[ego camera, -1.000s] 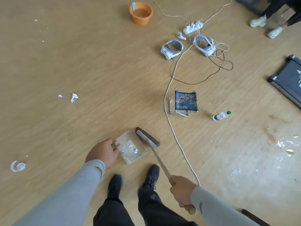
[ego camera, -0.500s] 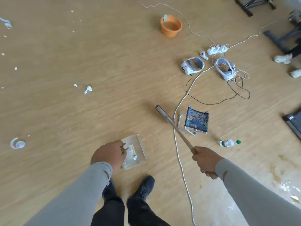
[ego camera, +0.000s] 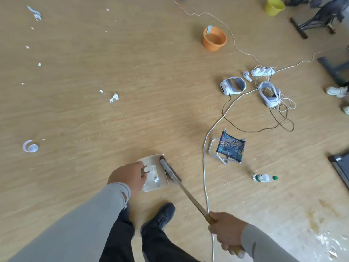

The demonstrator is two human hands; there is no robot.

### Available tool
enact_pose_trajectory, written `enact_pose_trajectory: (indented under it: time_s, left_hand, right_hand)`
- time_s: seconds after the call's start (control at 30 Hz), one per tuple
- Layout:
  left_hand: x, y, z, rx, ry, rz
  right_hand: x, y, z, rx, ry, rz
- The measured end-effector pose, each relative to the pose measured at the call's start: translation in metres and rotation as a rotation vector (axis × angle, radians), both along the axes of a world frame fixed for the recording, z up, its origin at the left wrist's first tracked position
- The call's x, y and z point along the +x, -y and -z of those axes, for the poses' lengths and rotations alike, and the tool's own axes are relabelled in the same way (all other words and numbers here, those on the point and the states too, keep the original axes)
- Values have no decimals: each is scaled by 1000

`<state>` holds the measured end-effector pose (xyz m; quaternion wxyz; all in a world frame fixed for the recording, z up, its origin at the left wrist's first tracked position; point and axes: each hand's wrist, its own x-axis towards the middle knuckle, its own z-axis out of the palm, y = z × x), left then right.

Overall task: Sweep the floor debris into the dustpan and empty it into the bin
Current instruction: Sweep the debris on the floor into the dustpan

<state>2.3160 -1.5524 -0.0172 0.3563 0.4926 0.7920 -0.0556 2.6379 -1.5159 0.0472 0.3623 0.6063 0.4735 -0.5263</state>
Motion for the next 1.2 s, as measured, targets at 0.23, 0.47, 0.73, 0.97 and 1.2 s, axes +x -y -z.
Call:
enact_pose_trajectory:
  time_s: [0.23,0.47,0.73,0.97,1.2]
  left_hand:
    - [-55,67,-14,17,95,-297]
    - [-133,107,-9,38,42,-523]
    - [-164,106,19,12,-7,-534]
    - [-171,102,17,31,15,-507]
    - [-174,106,15,35,25,-506]
  right_hand:
    - [21,-24,-62,21,-92,358]
    - [-77,-56,16,260,-15,84]
    - [-202,20,95,219,72,-397]
    - [-181,41,21,-4,-100,-250]
    - [-129,-21,-49,2,-99,93]
